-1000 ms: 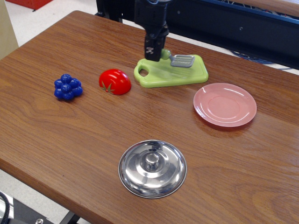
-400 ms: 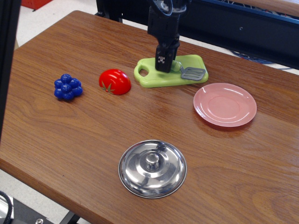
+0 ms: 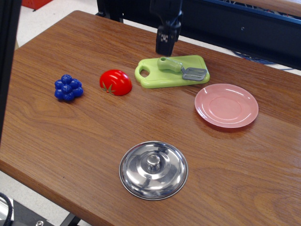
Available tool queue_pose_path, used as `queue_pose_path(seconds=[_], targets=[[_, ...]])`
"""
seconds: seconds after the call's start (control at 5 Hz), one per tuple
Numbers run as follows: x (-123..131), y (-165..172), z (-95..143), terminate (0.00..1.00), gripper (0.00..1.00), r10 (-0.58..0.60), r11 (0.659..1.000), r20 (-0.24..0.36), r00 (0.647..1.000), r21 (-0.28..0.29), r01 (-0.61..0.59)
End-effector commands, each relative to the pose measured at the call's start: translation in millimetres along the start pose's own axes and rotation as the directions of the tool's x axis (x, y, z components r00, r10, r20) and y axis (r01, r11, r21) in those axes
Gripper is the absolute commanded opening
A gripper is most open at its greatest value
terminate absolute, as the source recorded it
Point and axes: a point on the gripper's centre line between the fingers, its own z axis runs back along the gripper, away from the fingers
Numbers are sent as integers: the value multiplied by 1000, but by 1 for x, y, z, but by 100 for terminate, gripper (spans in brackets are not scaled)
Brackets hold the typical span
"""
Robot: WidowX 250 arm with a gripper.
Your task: Put spatula on cutting board
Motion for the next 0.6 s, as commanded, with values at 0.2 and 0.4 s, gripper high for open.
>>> queue_pose_path(seconds=[0.2,0.4], targets=[[34,23,53,0,100,-191,965,18,981,-177,192],[34,23,53,100,100,-191,965,18,981,-177,192]])
